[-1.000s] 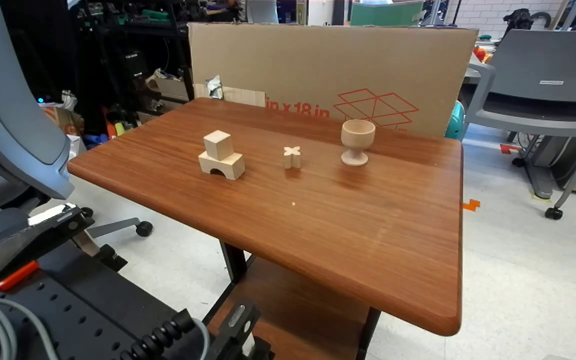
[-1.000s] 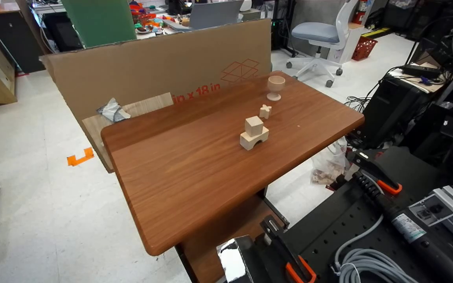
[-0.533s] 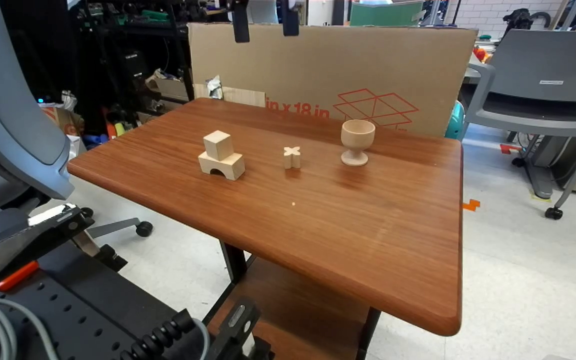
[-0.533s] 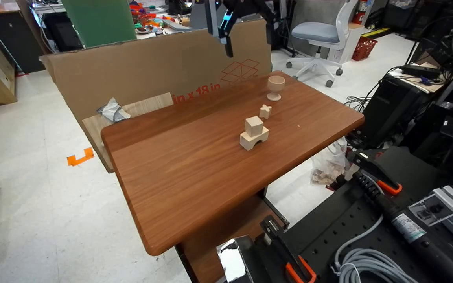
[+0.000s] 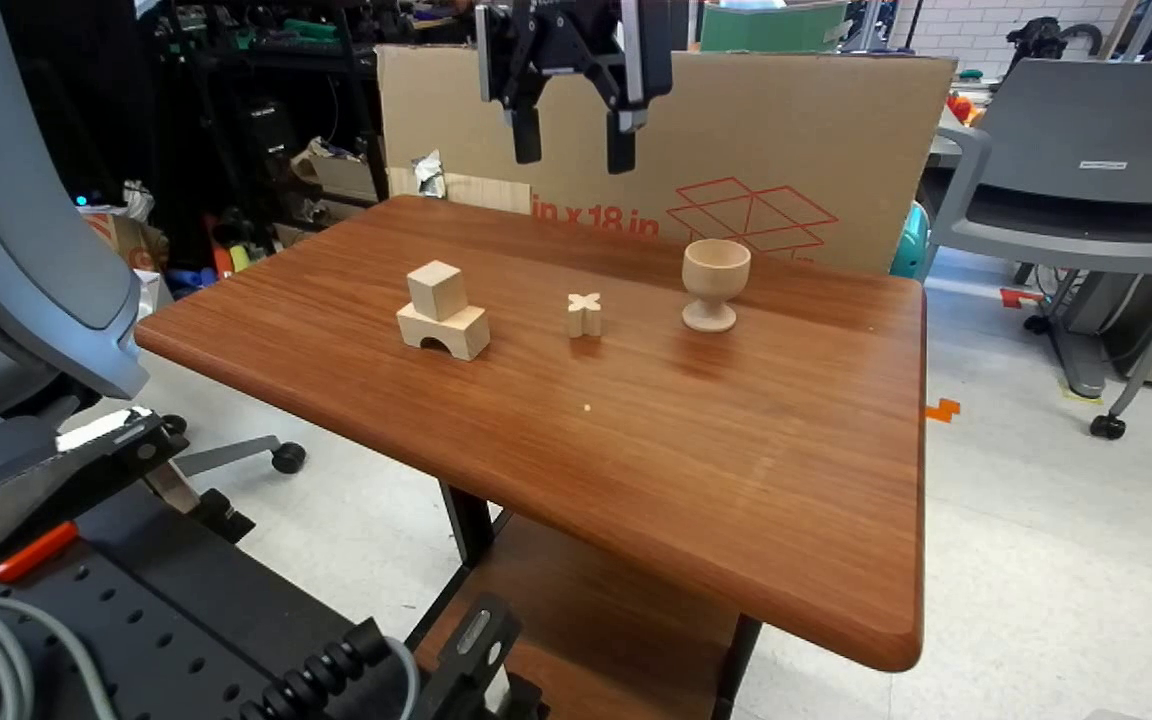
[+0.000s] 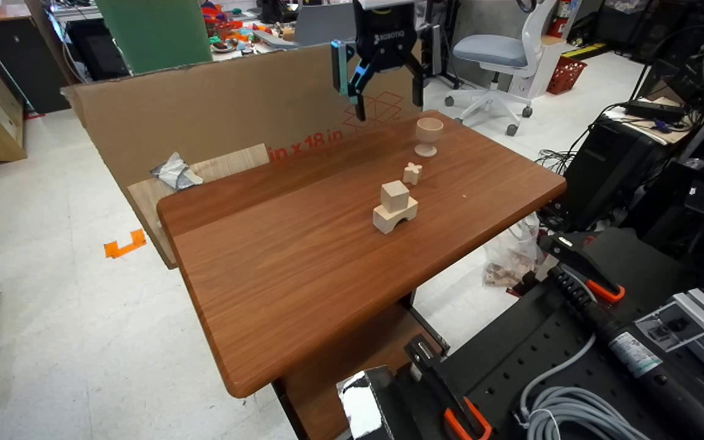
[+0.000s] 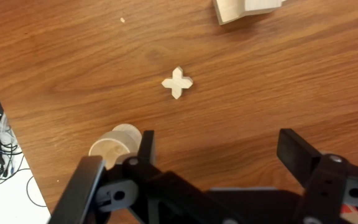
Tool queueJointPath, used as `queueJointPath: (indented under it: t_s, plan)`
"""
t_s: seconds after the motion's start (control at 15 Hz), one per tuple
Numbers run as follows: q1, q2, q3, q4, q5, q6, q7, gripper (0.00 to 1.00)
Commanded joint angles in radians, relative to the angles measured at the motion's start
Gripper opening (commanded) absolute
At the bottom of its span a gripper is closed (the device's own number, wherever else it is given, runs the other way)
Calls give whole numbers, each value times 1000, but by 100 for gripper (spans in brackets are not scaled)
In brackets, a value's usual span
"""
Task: Pick up the star object shaped and put it on top of the other objects
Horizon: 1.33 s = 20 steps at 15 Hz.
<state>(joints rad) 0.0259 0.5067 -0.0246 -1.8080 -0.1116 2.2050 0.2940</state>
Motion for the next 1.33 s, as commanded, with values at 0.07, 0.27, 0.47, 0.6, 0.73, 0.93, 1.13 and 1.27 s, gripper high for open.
queueJointPath:
  t_s: [0.07,0.27,0.47,0.6,0.73,0.93,1.13,1.27]
  plan:
    - [6,62,-34,16,-11,-14,-40,100]
    - [10,99,-41,28,-16,-49,-58,100]
    - [13,130,-43,40,-25,-86,-67,100]
    - [13,141,-46,44,-35,-98,-69,100]
    - [21,151,-58,49,-63,-80,-66,100]
    - [39,161,-68,53,-131,-73,-78,100]
    - [51,171,-61,49,-171,-81,-103,100]
    - [64,182,-61,46,-193,-85,-113,100]
